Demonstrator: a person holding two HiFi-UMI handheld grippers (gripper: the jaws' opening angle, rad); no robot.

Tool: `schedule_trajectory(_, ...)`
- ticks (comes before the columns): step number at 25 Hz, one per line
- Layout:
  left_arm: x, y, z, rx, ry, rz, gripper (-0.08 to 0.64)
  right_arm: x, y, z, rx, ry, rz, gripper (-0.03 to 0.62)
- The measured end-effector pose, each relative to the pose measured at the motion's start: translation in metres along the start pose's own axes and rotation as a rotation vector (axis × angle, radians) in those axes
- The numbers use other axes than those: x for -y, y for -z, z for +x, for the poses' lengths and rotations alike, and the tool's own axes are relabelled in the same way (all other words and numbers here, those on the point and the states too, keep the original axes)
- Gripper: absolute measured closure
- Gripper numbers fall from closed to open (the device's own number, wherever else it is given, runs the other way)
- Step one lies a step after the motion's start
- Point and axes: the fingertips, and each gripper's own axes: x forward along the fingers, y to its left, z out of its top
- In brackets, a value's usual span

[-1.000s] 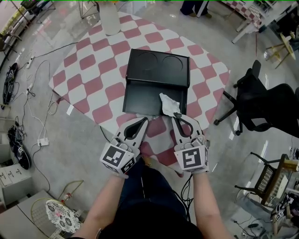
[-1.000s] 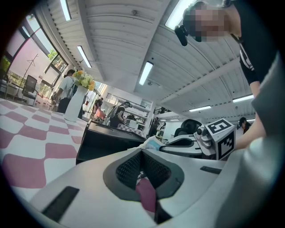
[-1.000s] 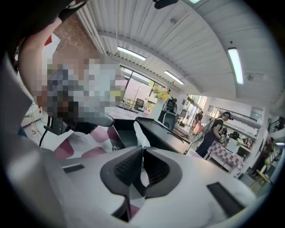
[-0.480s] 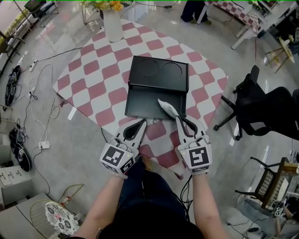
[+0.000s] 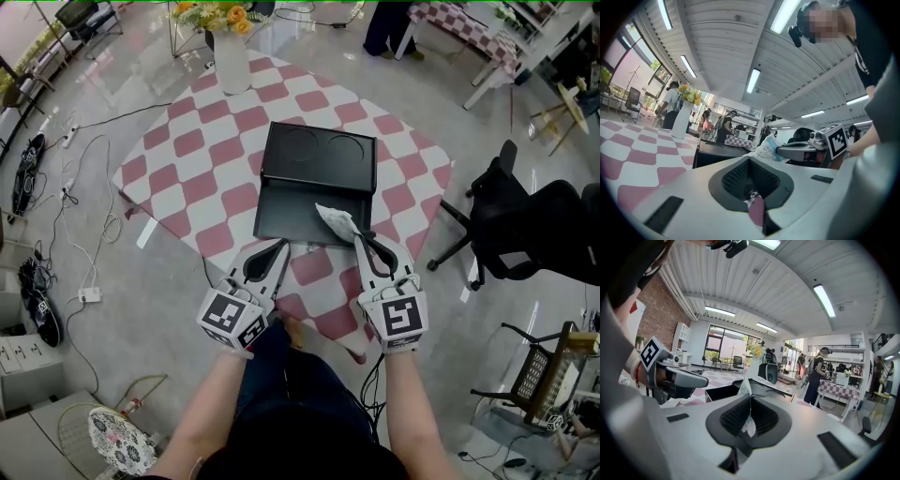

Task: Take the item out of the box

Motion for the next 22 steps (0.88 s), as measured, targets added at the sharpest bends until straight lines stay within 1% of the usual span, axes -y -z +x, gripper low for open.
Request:
schedule_trajectory(13,-0.009,-0.033,-0.001,0.048,-0.015,0.024,0.552,0.003,-0.027,0.002,0.031,0.010,0.001,0.584)
schedule_trajectory(22,-0.012,-0.054,-0.002,0.075,-0.015,0.041,0.552,0.002,-0.045,-0.002,0.050,0.012,0.024,0.584)
